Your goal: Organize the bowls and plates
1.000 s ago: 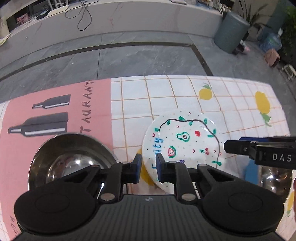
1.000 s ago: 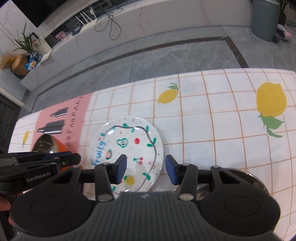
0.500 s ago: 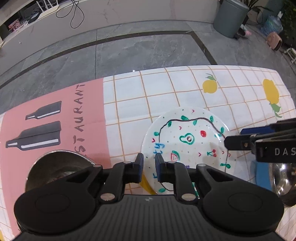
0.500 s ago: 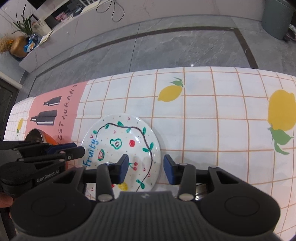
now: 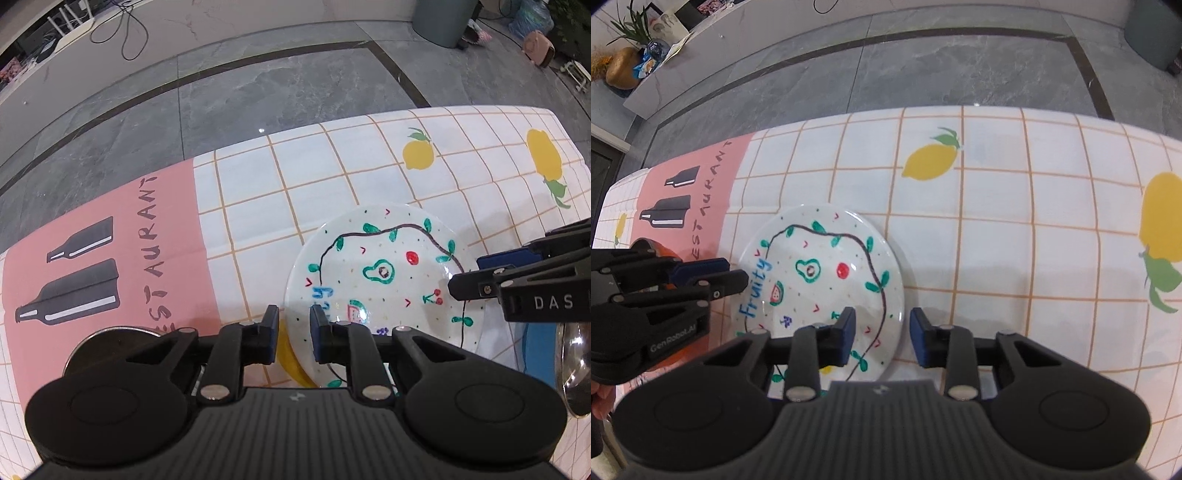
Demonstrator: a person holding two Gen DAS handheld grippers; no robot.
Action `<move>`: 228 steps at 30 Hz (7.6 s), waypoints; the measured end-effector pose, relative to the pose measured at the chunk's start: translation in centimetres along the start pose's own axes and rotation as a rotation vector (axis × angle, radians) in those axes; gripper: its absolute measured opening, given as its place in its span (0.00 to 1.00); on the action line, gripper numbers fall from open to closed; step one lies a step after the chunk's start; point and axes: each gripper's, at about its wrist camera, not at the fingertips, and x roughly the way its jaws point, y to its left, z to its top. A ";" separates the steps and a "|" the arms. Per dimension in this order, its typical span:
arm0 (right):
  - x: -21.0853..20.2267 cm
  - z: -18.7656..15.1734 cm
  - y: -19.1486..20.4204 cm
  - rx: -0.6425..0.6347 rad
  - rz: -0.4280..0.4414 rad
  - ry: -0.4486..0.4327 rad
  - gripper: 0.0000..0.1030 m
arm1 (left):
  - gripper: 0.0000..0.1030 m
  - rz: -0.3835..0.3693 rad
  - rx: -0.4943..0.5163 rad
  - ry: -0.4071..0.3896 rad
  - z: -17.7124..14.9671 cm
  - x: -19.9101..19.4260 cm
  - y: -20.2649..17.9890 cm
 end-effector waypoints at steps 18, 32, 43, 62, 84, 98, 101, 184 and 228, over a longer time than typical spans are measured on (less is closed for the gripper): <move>0.2 -0.3 -2.6 0.104 0.095 -0.020 0.13 | 0.21 0.026 0.114 0.083 1.2 1.0 -2.2; 0.2 -0.4 -3.6 0.122 0.121 -0.001 0.20 | 0.27 -0.008 0.111 0.093 0.7 0.9 -2.3; -0.2 -1.0 -3.6 0.149 0.128 -0.038 0.06 | 0.00 -0.206 -0.006 0.034 0.8 -0.7 -2.3; -0.7 -0.7 -2.3 0.104 0.108 -0.059 0.00 | 0.27 0.104 0.118 0.064 1.4 0.8 -0.8; -0.8 -0.9 -5.4 0.155 0.110 0.006 0.20 | 0.39 -0.089 -0.004 0.119 0.4 1.2 -1.1; -0.7 -1.7 -5.5 0.189 0.135 -0.005 0.09 | 0.29 -0.138 -0.064 0.070 -0.6 0.7 -0.9; -0.7 -1.7 -5.3 0.187 0.130 -0.015 0.09 | 0.23 -0.132 -0.070 0.052 -0.7 0.2 -0.6; -3.7 -28.5 11.0 -0.021 0.137 0.044 0.10 | 0.21 -0.074 -0.314 0.056 -30.8 -10.2 1.8; -3.7 -29.3 13.1 -0.204 0.013 -0.051 0.33 | 0.41 -0.056 -0.229 -0.166 -31.5 -12.8 2.0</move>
